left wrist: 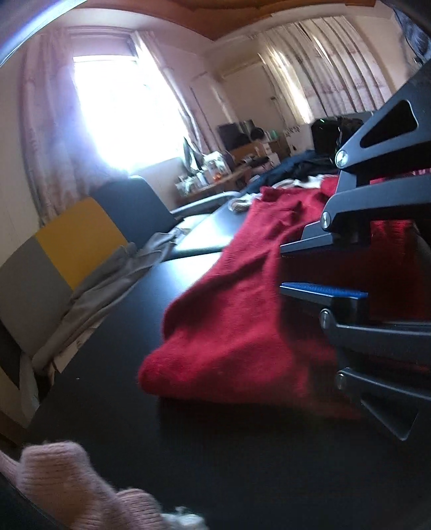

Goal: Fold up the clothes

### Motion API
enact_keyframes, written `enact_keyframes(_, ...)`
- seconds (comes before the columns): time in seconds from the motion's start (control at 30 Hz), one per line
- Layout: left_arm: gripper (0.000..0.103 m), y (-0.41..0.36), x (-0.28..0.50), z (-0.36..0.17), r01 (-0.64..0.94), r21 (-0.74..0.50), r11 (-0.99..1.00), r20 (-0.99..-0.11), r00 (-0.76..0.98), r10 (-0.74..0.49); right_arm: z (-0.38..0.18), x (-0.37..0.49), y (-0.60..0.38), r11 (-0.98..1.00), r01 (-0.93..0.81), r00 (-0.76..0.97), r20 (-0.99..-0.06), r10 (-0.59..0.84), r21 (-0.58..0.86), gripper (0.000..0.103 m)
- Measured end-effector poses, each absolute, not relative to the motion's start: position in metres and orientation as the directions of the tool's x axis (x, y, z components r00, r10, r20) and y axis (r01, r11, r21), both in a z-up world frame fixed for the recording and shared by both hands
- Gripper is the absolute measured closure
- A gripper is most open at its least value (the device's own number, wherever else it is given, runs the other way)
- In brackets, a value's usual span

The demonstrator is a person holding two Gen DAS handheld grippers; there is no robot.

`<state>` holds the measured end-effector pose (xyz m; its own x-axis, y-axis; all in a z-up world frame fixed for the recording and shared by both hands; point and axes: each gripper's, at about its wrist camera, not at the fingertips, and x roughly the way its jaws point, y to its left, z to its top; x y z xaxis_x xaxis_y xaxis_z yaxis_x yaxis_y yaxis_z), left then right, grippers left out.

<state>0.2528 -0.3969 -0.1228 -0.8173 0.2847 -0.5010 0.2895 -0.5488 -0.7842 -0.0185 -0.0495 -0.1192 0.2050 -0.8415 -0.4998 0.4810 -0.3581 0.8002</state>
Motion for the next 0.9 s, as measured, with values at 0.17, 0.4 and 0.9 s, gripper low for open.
enact_keyframes(0.17,0.086,-0.388,0.257,-0.123,0.296,-0.777,-0.556,-0.515,-0.807,0.29,-0.115,-0.003,-0.083,-0.406,0.659,0.175,-0.654,-0.736,0.633,0.0)
enact_keyframes(0.4,0.086,-0.382,0.264,-0.119,0.305,-0.771,-0.559,-0.521,-0.807,0.279,-0.119,-0.004,-0.095,-0.421,0.631,0.209,-0.665,-0.717,0.652,0.0)
enact_keyframes(0.9,0.085,-0.389,0.273,-0.109,0.31,-0.723,-0.618,-0.55,-0.8,0.242,-0.103,-0.014,-0.063,-0.476,0.546,0.221,-0.666,-0.712,0.69,0.092)
